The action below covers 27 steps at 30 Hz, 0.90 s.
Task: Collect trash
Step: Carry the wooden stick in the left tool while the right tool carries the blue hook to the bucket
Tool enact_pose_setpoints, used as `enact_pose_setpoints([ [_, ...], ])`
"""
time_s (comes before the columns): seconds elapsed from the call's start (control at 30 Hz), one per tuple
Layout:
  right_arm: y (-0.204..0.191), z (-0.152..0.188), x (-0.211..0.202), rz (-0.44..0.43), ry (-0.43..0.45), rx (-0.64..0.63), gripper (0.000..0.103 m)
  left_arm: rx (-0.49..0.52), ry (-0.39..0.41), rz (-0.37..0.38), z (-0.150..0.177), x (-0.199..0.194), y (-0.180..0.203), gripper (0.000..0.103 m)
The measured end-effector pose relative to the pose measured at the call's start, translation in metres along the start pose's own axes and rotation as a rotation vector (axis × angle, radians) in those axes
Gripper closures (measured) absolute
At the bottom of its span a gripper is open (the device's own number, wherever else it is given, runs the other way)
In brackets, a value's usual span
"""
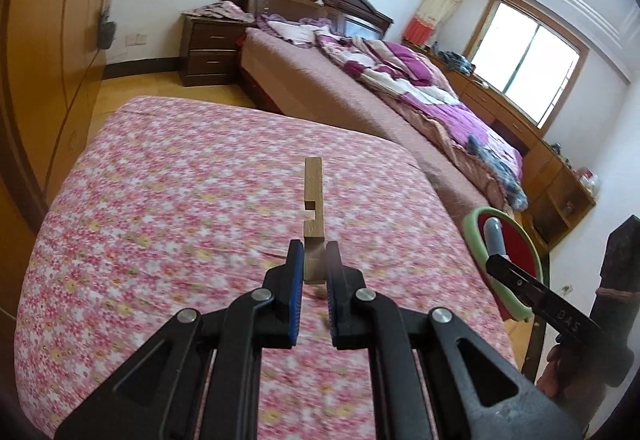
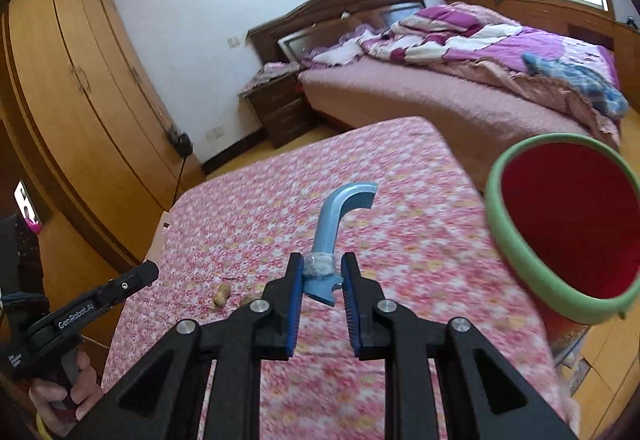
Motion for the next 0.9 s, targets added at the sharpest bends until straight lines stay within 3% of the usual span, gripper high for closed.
enact_pose_setpoints([
  [0.27,0.044,-0.003,-0.060,0.046,0.108,0.066,0.082,0.086,-0.043,0.099,0.002,0.002,0.066,0.093],
  [0.53,0.110,-0.011,-0.102,0.150,0.222,0.157,0.082,0.213,-0.082,0.196,0.001,0.018,0.145,0.093],
  [0.9,0.195,-0.006,-0.090,0.205,0.196,0.259,0.082,0.354,-0.177,0.297,0.022,0.088,0.249,0.093],
])
Point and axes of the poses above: each gripper's, at about its wrist camera, not at the fingertips, and x roughly the way its jaws point, y to its right, z to its underside, the point moved 5 cm from there along x, roughly the way its jaws point, and after that the axes turned 5 degrees about -z, right-handed, at the moved point
